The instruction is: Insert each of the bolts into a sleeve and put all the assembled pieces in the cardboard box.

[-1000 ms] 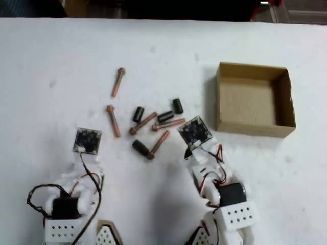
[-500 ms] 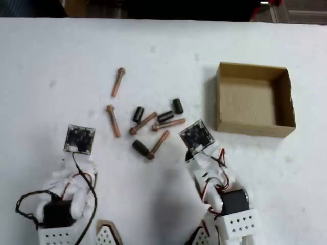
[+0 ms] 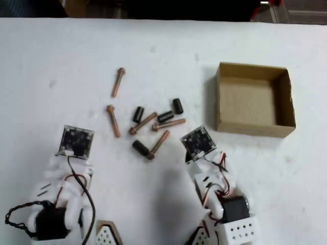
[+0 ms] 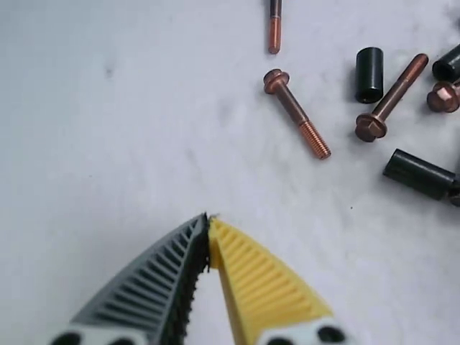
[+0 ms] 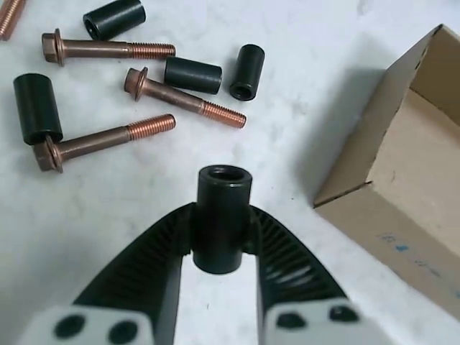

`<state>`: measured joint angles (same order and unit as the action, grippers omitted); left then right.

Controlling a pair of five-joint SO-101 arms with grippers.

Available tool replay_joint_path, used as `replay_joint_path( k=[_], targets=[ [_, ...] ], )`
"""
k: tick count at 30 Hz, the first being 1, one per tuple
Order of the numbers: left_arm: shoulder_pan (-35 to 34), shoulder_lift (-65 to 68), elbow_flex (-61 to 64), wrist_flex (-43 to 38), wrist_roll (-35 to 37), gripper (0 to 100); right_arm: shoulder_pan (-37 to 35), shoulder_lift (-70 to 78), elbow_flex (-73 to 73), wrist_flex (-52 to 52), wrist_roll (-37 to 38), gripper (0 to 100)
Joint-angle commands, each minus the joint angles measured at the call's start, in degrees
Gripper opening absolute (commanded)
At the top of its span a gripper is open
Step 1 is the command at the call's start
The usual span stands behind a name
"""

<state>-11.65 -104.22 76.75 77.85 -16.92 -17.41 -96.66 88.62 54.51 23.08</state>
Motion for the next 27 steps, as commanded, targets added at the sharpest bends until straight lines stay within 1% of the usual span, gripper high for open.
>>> replay_joint_path(
  k=[1,5,9,13,16,19,21,27],
  targets=[
    [-0.48,7.34,-5.45,-0.26,-0.53,2,-0.57,-2.77,-0.18,1.19,0.44,1.7],
    [0.4,21.67,-12.22,-0.35,-0.26,2,-0.57,-5.14,-0.09,2.59,0.44,1.7],
    [5.32,35.65,-18.37,-1.23,0.79,2,-0.48,-6.37,0.53,2.77,0.44,1.7],
    [10.68,48.22,-22.86,-4.92,8.0,2,-0.48,-6.37,0.88,2.59,0.44,1.8],
    [14.02,57.19,-26.2,-6.95,12.4,8,-0.48,-6.37,0.88,2.59,0.44,1.8],
    [14.64,65.89,-30.68,-9.23,17.32,17,-0.48,-6.37,0.88,2.59,0.44,1.8],
    [14.55,71.34,-33.67,-11.6,19.96,20,-0.48,-6.37,0.97,2.59,0.44,1.8],
    [14.2,89.27,-42.81,-18.64,27.34,21,-0.57,-6.37,0.97,2.59,0.44,1.8]
  ],
)
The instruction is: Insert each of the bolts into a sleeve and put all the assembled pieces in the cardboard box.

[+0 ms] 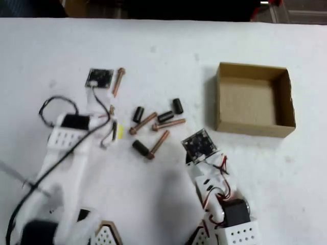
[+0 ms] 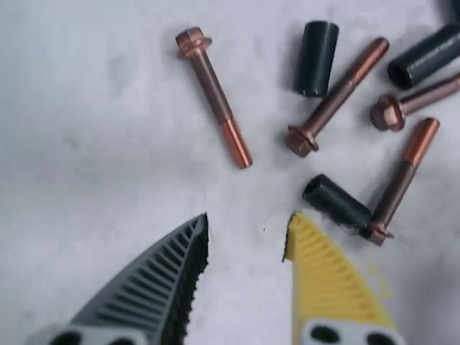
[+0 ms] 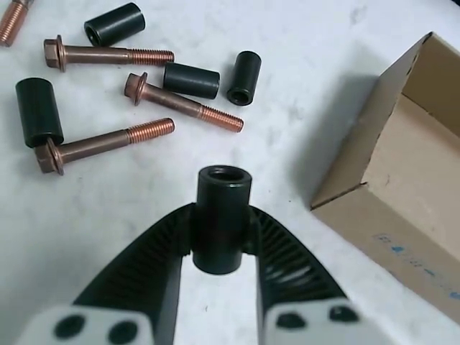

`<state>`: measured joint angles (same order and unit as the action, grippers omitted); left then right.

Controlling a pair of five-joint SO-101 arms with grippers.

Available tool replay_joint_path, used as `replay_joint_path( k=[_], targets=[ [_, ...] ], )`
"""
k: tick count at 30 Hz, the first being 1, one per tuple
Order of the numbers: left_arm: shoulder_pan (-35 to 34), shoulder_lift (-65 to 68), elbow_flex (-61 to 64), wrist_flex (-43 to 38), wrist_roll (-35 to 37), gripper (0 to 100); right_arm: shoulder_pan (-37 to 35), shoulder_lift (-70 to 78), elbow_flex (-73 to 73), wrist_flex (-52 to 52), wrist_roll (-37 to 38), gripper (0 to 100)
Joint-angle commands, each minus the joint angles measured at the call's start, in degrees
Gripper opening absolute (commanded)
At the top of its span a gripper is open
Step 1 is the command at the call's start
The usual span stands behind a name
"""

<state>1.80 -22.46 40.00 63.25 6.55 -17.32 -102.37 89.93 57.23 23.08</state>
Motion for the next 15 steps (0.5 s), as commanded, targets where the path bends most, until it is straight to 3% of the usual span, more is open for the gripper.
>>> replay_joint_path(
  k=[1,9,15],
  targets=[
    [0.75,10.68,-7.82,-4.92,5.27,21,-0.66,-0.66,-0.35,-0.13,0.44,1.8],
    [-1.89,34.15,-25.14,-5.63,16.97,21,-0.66,-0.66,-0.35,-0.13,0.44,1.8],
    [-6.46,43.74,-33.49,-5.63,17.76,21,-0.66,-0.66,-0.35,-0.13,0.44,1.8]
  ],
)
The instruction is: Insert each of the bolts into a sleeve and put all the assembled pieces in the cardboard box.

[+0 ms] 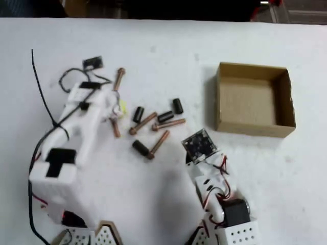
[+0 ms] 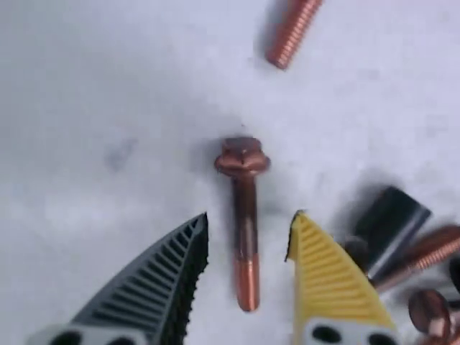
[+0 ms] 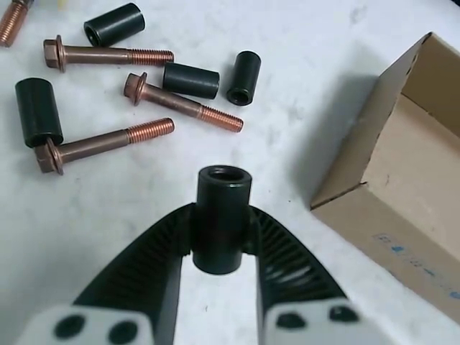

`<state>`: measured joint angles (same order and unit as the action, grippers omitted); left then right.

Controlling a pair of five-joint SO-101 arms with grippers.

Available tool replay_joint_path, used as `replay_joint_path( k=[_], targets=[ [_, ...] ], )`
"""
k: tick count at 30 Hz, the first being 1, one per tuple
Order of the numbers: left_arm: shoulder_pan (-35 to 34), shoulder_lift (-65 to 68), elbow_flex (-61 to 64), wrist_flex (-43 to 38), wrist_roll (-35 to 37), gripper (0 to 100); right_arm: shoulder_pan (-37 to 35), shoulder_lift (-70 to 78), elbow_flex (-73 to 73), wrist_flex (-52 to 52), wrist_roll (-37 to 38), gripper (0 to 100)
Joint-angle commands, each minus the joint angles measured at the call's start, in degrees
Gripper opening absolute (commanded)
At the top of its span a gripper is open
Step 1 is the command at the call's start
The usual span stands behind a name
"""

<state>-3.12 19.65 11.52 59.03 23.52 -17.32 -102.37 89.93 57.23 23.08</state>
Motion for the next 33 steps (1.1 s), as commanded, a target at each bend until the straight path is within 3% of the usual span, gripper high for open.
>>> replay_joint_path(
  k=[1,15,22,27,33],
  targets=[
    [-1.8,2.68,-5.71,-1.41,0.79,21,-0.66,-0.66,-0.35,-0.13,0.44,1.8],
    [-1.45,7.08,-7.74,-1.41,0.62,21,-0.57,-0.75,-0.35,-0.4,0.44,1.8],
    [-1.36,7.08,-7.65,-1.41,-1.76,2,-0.48,-0.75,3.43,-6.81,0.44,1.7],
    [-1.36,7.16,-7.65,-1.41,-2.64,4,-0.22,-0.75,6.42,-12.7,0.44,1.7],
    [-1.36,6.99,-7.65,-1.32,-2.73,4,-0.57,-0.75,6.59,-12.88,0.44,1.7]
  ],
)
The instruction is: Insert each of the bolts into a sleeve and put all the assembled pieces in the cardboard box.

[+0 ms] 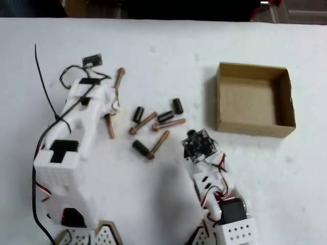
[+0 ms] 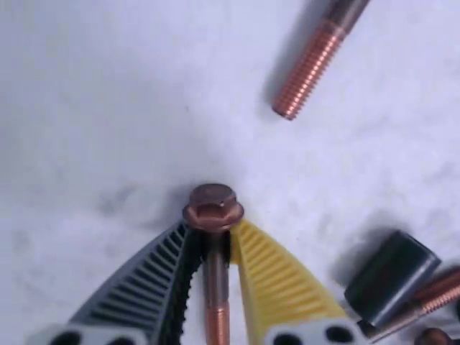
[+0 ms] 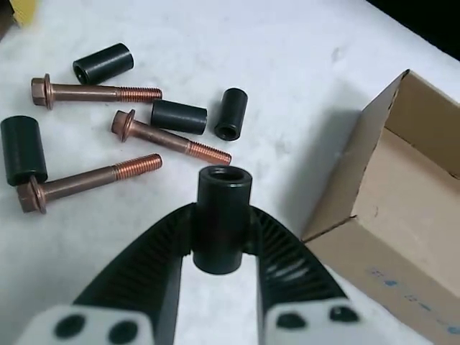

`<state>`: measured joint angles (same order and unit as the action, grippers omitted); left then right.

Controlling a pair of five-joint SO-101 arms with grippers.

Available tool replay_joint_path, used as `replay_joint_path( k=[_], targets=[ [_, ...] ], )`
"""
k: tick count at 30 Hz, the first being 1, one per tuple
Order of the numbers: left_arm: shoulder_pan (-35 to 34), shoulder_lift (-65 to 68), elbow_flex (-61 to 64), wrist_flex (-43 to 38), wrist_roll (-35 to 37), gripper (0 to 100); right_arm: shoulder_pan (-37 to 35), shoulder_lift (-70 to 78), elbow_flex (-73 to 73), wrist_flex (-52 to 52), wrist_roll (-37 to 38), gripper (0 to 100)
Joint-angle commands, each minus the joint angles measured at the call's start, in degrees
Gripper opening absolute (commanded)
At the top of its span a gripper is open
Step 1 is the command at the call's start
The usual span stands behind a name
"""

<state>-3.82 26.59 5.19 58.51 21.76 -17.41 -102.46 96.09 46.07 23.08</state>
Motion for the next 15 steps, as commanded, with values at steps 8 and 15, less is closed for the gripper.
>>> replay_joint_path(
  k=[8,15],
  targets=[
    [1.45,-1.98,-4.57,9.67,-1.14,4,-0.57,-0.66,0.44,-1.71,0.44,1.8],
    [6.02,-6.37,-8.79,22.07,-7.3,2,-4.35,-0.66,0.79,-1.71,0.44,1.8]
  ],
)
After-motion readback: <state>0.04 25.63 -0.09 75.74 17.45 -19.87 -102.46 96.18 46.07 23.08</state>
